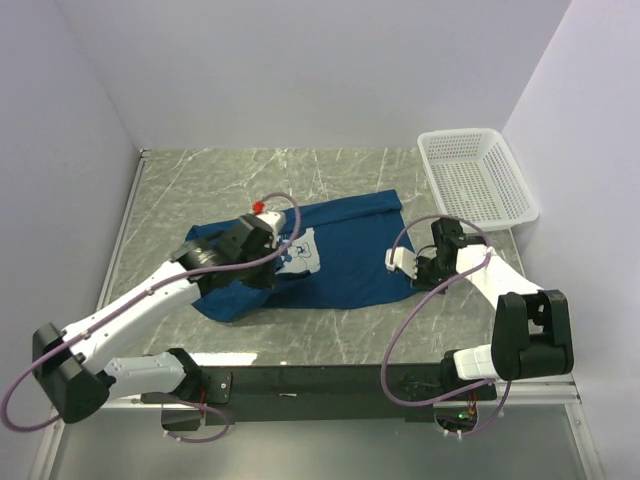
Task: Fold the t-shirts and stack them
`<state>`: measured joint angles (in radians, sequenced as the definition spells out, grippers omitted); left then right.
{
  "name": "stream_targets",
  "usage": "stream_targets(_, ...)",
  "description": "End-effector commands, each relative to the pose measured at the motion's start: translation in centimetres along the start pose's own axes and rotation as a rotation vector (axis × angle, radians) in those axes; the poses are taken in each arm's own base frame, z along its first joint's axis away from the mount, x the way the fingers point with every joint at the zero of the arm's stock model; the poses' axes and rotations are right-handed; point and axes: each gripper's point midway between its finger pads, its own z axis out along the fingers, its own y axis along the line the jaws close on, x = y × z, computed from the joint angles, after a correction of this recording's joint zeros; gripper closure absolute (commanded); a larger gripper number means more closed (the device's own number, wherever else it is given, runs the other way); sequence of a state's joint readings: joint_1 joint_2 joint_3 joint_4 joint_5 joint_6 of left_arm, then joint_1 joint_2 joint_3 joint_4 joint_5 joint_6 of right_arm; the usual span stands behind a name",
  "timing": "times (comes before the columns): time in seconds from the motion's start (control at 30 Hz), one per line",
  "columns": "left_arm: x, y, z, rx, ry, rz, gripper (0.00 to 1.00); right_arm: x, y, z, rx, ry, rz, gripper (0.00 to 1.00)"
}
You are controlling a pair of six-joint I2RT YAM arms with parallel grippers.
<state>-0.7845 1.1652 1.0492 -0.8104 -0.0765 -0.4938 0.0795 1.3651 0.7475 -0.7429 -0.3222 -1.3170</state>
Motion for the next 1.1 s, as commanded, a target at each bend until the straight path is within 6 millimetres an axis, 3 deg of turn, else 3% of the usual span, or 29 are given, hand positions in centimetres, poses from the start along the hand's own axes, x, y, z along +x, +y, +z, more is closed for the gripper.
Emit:
stream_targets(0.0, -2.7, 1.0, -2.9, 0.002, -0.116, -0.038, 0.99, -1.6, -2.6, -1.6, 0.061, -0.043, 0.061, 1.00)
stream_targets(0.1, -4.8, 1.3, -5.2, 0.019, -0.203, -0.040, 0.99, -2.0, -3.7, -2.3, 0.067, -0.044, 0.094, 1.00)
stream_targets(0.2, -5.5, 1.3, -6.5, 0.044, -0.241, -0.027, 0.99, -2.3, -3.9, -2.4, 0.051, -0.050, 0.107, 1.00)
stream_targets(0.43, -4.8, 1.9, -7.7, 0.048, -0.260, -0.006, 0.99, -2.4, -4.8, -2.1, 0.062, -0.051, 0.133, 1.00)
stream_targets(0.7, -5.6, 3.2, -10.5, 0.012, -0.386, -0.047, 0.99, -2.4, -6.3, -1.9, 0.076, -0.031, 0.177, 1.00)
stream_targets(1.07, -4.3, 6.3, -10.2, -0.150, -0.352, -0.074, 0.99, -2.1, -7.5, -2.0, 0.080, -0.006, 0.199, 1.00)
